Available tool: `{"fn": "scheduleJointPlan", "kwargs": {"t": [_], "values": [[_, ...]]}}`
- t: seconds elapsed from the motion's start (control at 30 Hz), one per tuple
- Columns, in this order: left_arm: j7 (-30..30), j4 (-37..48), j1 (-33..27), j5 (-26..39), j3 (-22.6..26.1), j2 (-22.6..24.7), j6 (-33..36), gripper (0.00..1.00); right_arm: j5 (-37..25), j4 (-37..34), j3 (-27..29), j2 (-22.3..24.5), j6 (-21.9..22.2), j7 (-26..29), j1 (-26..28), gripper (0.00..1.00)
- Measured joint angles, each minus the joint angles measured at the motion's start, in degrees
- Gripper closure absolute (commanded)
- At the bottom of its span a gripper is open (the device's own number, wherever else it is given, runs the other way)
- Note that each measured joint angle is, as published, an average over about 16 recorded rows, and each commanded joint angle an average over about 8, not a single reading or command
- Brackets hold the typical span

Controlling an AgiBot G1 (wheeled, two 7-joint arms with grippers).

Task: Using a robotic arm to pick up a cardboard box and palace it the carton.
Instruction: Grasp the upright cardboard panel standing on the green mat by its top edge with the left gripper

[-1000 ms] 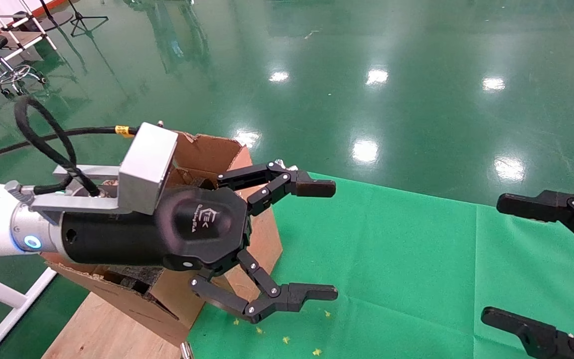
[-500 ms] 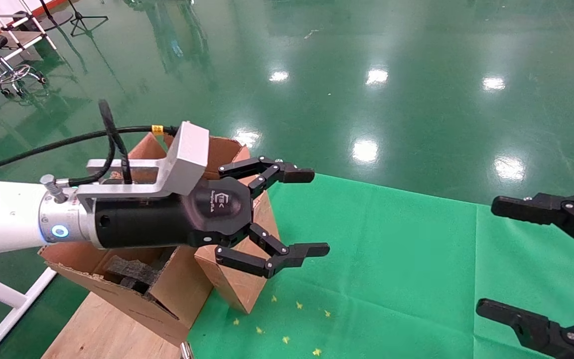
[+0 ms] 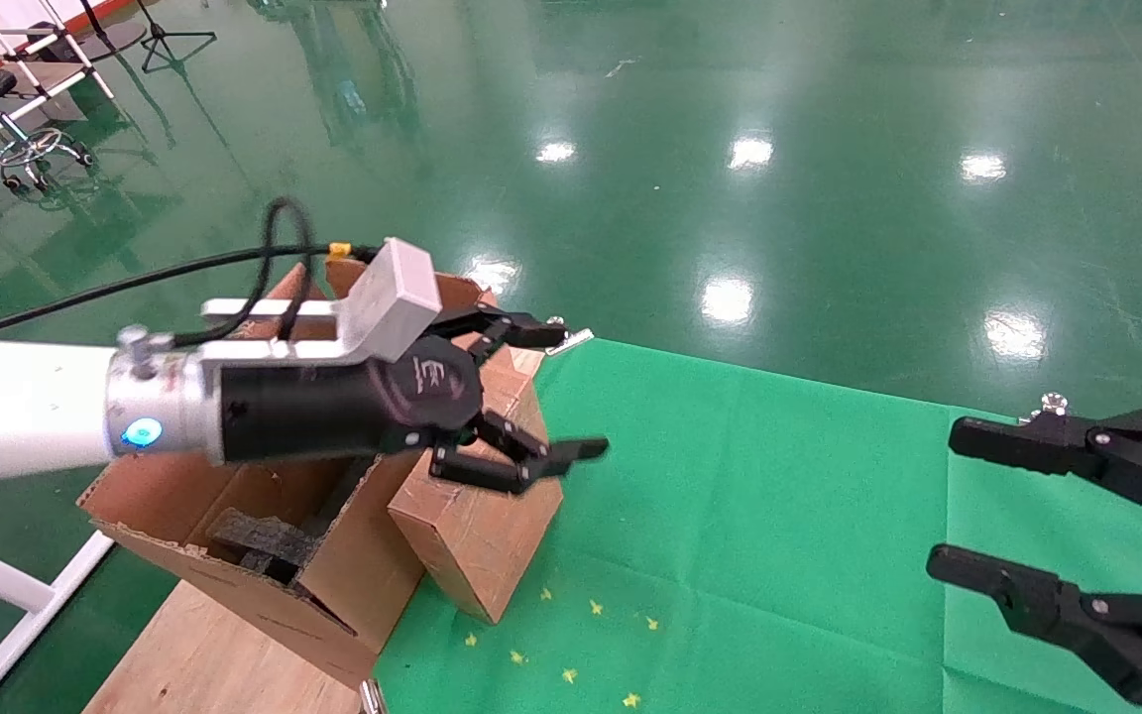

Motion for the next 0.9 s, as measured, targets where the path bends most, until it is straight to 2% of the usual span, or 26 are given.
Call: {"fn": "scheduleJointPlan", "kwargs": {"t": [0.23, 0.53, 0.7, 0.9], "values": [[-13.7, -0.7, -5.5, 12.5, 4.2, -0.6, -3.6, 0.00, 0.0, 0.0, 0.0, 0.0, 0.0, 0.0, 0.0, 1.00], [-30.0, -1.0, -11.9, 23.3, 8.7, 0.2, -0.6, 0.00, 0.0, 0.0, 0.0, 0.0, 0.0, 0.0, 0.0, 1.00], [-35.9, -1.1, -13.9, 26.9, 10.6, 1.2, 1.8, 0.00, 0.0, 0.0, 0.0, 0.0, 0.0, 0.0, 0.0, 1.00], [-39.2, -1.2, -14.3, 29.7, 12.2, 2.3, 2.8, 0.00, 0.0, 0.0, 0.0, 0.0, 0.0, 0.0, 0.0, 1.00]]}}
